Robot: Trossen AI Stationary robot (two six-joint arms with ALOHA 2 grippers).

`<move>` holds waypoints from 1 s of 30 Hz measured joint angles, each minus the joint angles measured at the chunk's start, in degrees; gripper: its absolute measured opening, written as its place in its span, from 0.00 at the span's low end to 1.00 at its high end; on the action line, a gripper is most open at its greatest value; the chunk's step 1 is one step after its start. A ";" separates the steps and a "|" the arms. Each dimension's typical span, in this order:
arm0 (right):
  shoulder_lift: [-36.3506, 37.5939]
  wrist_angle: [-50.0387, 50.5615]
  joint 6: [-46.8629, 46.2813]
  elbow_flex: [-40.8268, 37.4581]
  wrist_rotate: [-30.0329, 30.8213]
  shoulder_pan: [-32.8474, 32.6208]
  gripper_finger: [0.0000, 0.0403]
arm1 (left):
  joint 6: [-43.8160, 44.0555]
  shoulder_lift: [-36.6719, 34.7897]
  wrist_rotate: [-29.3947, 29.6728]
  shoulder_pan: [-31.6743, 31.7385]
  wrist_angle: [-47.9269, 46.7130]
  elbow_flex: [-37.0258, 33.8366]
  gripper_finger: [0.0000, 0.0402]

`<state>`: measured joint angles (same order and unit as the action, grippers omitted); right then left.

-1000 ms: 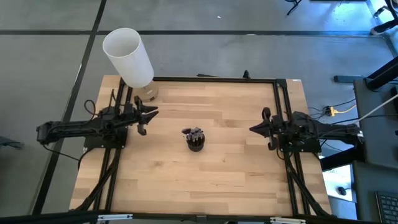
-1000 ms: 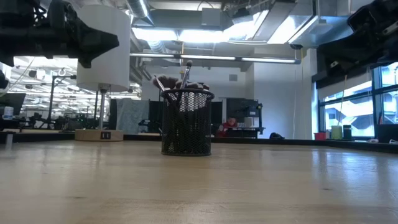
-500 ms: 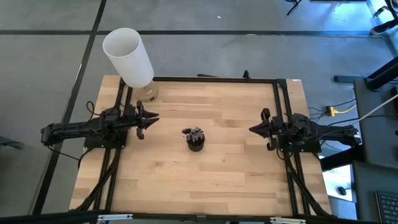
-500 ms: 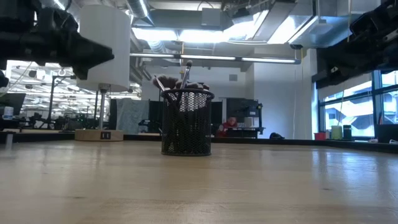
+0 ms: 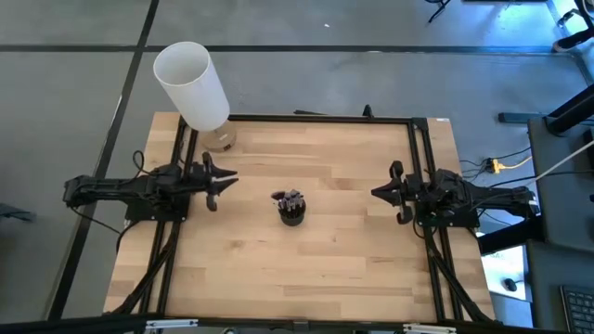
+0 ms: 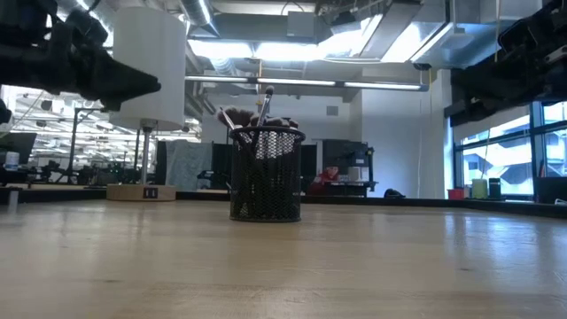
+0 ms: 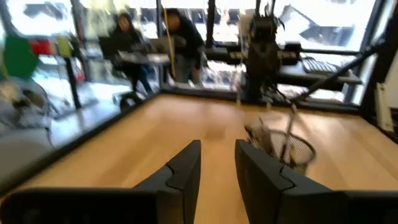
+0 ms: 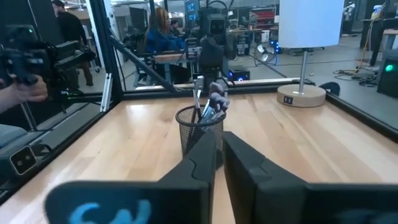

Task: Sort items
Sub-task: Return to Home Position

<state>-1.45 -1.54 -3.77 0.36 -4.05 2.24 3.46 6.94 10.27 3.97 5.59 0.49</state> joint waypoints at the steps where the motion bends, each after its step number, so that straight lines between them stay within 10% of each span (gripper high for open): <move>1: -0.02 0.02 0.43 0.00 0.26 0.00 0.08 | -0.85 -0.21 1.07 -0.24 1.03 0.00 0.24; 30: -0.02 0.28 -0.28 0.00 4.48 -0.01 0.10 | -6.64 -5.84 2.92 -0.40 -3.00 0.00 0.24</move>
<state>-1.48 -1.27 -4.05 0.36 0.43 2.23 -3.18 1.10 13.19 3.57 2.59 0.49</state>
